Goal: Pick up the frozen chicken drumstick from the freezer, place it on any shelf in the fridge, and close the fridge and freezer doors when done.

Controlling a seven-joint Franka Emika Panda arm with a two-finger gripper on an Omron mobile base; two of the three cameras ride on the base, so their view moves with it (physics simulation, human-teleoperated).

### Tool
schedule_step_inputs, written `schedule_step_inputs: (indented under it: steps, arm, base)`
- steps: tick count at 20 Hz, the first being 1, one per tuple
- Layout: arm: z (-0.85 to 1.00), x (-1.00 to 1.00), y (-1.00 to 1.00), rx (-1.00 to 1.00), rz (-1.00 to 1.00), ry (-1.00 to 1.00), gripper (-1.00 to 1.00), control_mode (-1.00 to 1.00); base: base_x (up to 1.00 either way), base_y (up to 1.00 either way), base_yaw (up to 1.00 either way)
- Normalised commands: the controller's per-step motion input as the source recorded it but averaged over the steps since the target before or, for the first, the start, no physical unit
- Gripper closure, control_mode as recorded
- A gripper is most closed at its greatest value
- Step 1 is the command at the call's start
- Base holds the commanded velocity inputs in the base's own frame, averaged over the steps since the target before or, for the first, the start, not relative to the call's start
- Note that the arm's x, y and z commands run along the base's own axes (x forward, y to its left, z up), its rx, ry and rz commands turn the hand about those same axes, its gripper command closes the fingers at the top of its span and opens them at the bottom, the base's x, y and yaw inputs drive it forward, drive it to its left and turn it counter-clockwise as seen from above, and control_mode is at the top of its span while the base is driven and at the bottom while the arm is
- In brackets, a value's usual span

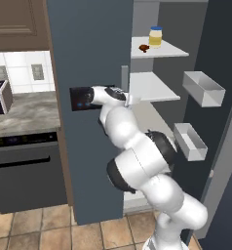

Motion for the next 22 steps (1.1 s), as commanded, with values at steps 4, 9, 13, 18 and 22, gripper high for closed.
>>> schedule_step_inputs:
  steps: [4, 9, 13, 18, 22]
  arm:
    - [0.00, 0.52, -0.44, 0.00, 0.17, -0.01, -1.00, -1.00]
    - [0.00, 0.25, -0.04, 0.00, 0.02, 0.00, -1.00, -1.00]
    - [0.00, 0.16, 0.00, 0.00, 0.00, 0.00, -1.00, -1.00]
    - [0.14, -0.11, 0.02, 0.00, 0.00, -0.01, -1.00, -1.00]
    - [0.44, -0.20, 0.00, 0.01, 0.00, -0.06, -1.00, -1.00]
  base:
    - [0.00, 0.00, 0.00]
    - [0.00, 0.00, 0.00]
    - [0.00, 0.00, 0.00]
    - [0.00, 0.00, 0.00]
    - [0.00, 0.00, 0.00]
